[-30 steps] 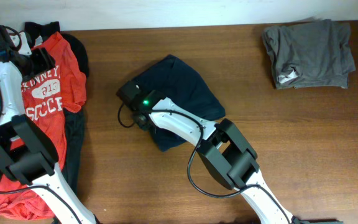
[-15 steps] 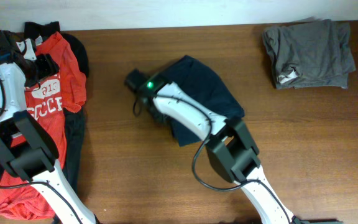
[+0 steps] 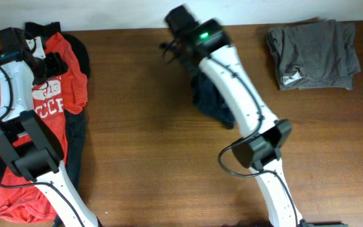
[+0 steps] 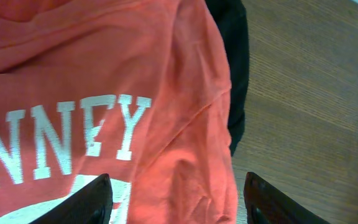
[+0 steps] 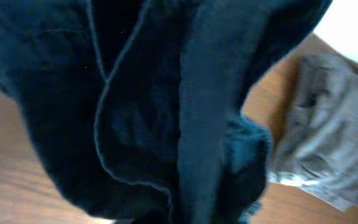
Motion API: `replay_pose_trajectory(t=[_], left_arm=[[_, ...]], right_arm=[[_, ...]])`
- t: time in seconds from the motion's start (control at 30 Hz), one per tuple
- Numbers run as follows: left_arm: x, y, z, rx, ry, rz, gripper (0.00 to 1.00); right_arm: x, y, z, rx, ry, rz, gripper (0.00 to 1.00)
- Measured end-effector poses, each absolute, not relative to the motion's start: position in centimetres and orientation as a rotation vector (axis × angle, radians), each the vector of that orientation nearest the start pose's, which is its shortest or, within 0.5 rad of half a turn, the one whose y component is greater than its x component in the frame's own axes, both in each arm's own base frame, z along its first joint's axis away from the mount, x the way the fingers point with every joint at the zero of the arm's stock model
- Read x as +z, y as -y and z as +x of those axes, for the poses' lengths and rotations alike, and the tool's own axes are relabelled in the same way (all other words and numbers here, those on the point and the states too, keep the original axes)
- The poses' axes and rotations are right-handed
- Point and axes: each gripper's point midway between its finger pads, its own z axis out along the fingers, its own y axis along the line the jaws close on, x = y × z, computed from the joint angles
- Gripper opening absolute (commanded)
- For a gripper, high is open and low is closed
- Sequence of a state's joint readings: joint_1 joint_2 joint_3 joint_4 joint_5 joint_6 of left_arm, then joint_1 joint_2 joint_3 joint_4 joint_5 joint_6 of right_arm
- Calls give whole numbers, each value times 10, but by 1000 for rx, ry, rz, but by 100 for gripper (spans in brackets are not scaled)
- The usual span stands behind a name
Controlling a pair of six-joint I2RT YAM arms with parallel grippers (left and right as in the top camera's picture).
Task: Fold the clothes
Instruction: 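Lift the shorts with the right gripper and carry them to the top right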
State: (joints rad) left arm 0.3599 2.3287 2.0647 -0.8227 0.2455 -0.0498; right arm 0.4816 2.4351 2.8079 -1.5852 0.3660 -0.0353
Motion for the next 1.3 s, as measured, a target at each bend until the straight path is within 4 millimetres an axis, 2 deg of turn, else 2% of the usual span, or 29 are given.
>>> replay_pose_trajectory(t=[0.17,0.3,0.43,0.57,0.63,0.73,0.8,0.87,0.93,1.0,1.03,1.07,1.2,1.3], left_arm=[[86,-151,547,-225,-2585,-434,67],[86,-145,548,-229,-2588,-420,67],[86,-135,550,-236,-2595,-397,67],[86,-123,553,-243,-2601,-370,67],[86,-116,555,-248,-2604,-353,67],[86,-108,556,-253,-2607,-335,67],[86,-103,557,-256,-2610,-322,67],[86,-100,558,-258,-2611,-316,67],[86,-98,558,-259,-2612,-311,67],[86,-95,558,-261,-2613,-304,67],[86,-94,559,-262,-2613,-301,67],[86,-92,559,-263,-2614,-296,67],[86,-87,560,-266,-2615,-286,68],[86,-84,560,-268,-2617,-278,67]], right_arm=[[235,-130,496,-411,-2594,-536,4],[252,-95,508,-432,-2555,-477,4],[272,-49,522,-459,-2505,-364,4],[283,-6,530,-494,-2478,-271,4],[289,22,537,-517,-2451,-205,4],[296,45,545,-534,-2413,-144,4],[304,72,550,-559,-2376,-88,4],[312,90,552,-574,-2347,-43,4],[322,102,550,-576,-2321,-15,4],[343,112,540,-560,-2280,13,4],[367,113,529,-494,-2234,13,4],[374,113,526,-466,-2220,8,4],[412,101,499,-301,-2152,-42,4],[418,84,489,-191,-2150,-97,4]])
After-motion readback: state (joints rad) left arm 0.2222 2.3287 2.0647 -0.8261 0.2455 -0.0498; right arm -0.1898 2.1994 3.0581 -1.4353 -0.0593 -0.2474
